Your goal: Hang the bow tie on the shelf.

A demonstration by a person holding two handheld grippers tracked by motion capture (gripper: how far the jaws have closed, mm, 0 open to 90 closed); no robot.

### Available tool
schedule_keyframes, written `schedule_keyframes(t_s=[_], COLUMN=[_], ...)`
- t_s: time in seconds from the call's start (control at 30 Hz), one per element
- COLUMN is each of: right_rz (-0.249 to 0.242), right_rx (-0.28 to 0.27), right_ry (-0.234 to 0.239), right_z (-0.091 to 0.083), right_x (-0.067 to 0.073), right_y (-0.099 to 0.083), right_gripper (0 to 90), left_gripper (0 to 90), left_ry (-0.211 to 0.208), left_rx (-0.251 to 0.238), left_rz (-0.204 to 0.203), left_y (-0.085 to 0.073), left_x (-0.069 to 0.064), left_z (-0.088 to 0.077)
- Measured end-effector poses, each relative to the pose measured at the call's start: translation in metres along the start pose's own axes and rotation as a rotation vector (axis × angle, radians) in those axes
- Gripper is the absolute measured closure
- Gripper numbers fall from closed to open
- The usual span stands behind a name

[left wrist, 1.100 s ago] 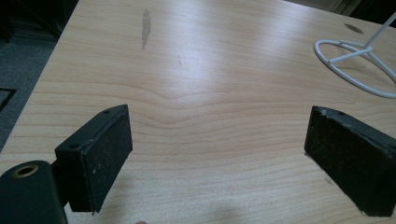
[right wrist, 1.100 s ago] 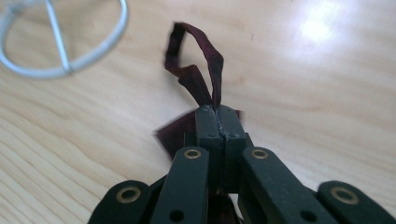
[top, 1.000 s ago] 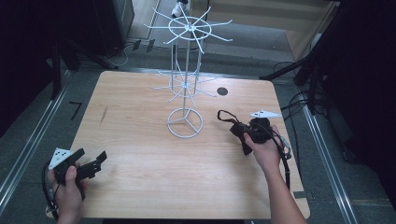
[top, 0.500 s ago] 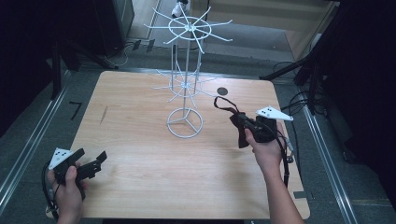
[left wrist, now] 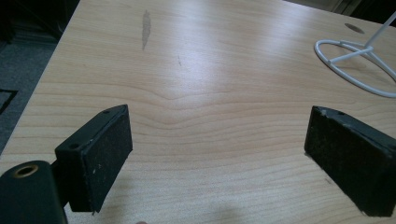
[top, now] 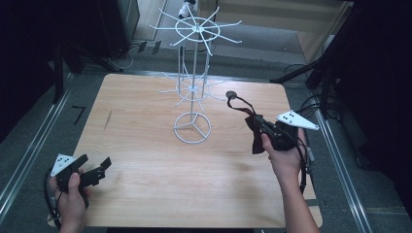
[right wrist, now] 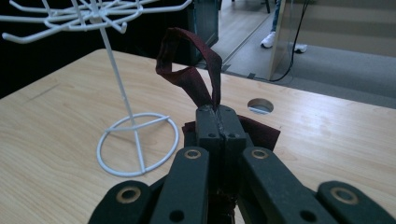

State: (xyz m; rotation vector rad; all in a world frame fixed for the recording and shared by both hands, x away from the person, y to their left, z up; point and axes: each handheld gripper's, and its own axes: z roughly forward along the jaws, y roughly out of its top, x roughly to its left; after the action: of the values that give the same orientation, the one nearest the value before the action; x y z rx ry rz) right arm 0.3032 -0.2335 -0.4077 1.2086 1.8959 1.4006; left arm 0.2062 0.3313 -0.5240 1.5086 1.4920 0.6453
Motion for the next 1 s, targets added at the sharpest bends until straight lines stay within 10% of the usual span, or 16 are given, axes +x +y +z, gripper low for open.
schedule_keyframes(t_s=[0.53,1.0], right_rz=[-0.012,-0.005], right_rx=[-0.094,-0.079], right_ry=[0.053,0.151], right_z=[-0.02,-0.003], right_x=[0.012,0.029], right_y=[0.025,0.018], right_gripper=[90.0,90.0], left_gripper=[8.4,8.4], left_ry=[0.002,0.001], left_rx=[-0.001,0.0], left_rz=[-0.001,-0.002], left_y=[0.0,0.0], left_x=[0.0,0.0], left_z=[0.0,0.0])
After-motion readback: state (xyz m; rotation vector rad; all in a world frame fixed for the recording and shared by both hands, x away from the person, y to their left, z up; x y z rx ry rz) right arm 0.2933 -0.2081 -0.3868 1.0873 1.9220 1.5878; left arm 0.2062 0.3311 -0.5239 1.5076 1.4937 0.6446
